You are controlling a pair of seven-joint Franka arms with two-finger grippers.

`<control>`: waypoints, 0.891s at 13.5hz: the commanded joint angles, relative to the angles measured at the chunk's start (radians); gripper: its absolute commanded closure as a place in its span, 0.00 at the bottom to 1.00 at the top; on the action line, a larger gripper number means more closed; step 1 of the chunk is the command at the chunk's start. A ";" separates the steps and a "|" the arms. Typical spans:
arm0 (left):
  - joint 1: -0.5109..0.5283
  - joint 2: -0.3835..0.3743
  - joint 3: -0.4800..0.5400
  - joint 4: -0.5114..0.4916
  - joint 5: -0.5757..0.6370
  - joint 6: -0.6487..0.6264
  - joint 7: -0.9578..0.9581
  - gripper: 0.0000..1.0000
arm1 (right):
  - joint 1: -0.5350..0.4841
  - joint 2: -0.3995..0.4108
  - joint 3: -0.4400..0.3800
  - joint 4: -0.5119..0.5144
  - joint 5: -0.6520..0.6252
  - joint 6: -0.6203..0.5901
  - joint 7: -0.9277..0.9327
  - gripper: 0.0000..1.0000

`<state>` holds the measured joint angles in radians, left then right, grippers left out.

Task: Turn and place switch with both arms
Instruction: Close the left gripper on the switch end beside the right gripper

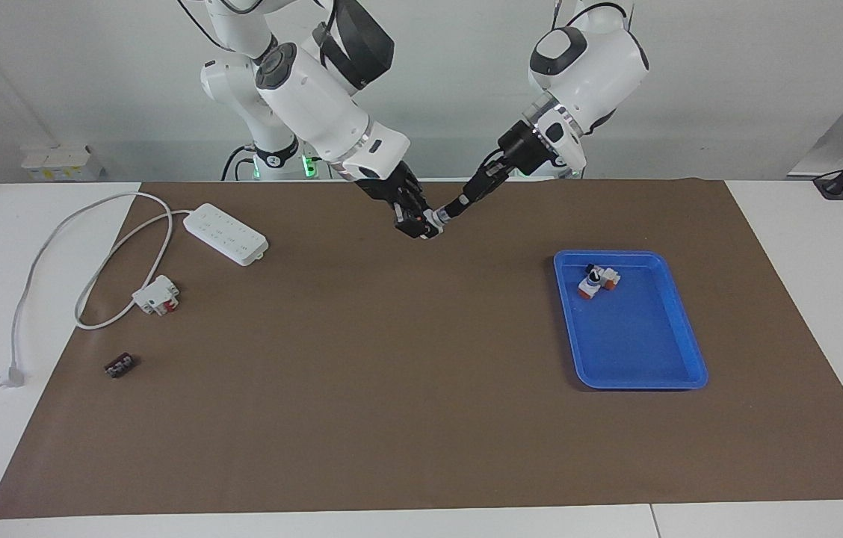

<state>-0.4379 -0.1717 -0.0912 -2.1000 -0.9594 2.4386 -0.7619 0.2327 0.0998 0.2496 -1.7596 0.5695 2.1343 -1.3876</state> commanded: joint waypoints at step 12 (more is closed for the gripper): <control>-0.028 -0.003 0.010 -0.006 -0.013 0.017 -0.141 1.00 | 0.013 -0.022 -0.015 -0.024 0.036 0.018 -0.022 1.00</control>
<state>-0.4393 -0.1714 -0.0906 -2.1000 -0.9597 2.4393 -0.8096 0.2328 0.0995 0.2489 -1.7599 0.5695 2.1344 -1.3884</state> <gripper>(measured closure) 0.903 0.577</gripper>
